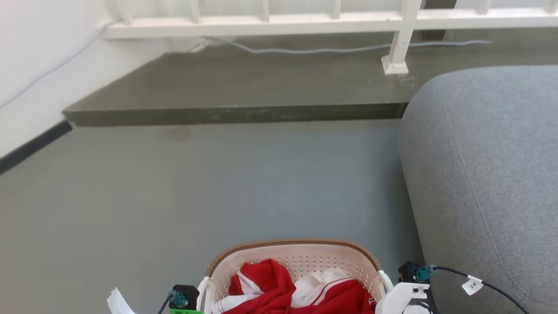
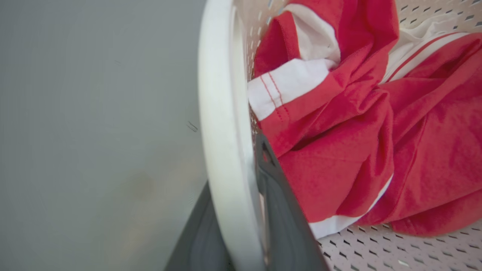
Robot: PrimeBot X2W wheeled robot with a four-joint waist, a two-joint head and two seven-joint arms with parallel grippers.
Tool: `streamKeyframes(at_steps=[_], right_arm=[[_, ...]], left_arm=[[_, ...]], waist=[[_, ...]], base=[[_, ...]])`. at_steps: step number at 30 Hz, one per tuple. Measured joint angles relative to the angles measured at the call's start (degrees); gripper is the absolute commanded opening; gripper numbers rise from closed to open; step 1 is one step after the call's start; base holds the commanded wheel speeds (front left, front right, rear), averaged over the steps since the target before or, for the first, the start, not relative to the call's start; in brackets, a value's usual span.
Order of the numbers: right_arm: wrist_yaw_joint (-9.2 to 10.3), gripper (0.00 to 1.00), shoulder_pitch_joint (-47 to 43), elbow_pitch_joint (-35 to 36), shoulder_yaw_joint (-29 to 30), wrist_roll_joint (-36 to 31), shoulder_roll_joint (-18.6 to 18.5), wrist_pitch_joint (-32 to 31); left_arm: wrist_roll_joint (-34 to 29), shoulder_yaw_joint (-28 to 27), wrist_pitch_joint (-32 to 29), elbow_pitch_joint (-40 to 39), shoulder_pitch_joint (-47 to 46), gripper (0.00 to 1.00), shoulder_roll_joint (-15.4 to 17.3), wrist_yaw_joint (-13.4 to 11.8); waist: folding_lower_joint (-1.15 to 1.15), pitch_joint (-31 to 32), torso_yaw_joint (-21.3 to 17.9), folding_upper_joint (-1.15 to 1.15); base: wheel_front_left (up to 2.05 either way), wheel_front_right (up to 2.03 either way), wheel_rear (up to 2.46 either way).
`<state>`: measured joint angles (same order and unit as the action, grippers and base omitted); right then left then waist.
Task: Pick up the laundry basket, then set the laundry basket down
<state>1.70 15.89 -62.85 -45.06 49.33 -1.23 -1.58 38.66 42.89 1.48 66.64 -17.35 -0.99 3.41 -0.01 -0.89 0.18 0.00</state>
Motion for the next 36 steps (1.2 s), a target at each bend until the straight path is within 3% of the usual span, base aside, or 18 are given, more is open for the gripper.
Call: streamKeyframes(at_steps=[36], right_arm=[[2.23, 0.00, 0.0, 1.0, -5.1, 4.6, -0.6, 0.1]], left_arm=[[2.4, 2.7, -1.0, -2.4, 0.0, 0.00, 0.6, -2.9]], waist=[[0.00, 1.9, -0.5, 0.00]], base=[[0.00, 0.00, 0.00]])
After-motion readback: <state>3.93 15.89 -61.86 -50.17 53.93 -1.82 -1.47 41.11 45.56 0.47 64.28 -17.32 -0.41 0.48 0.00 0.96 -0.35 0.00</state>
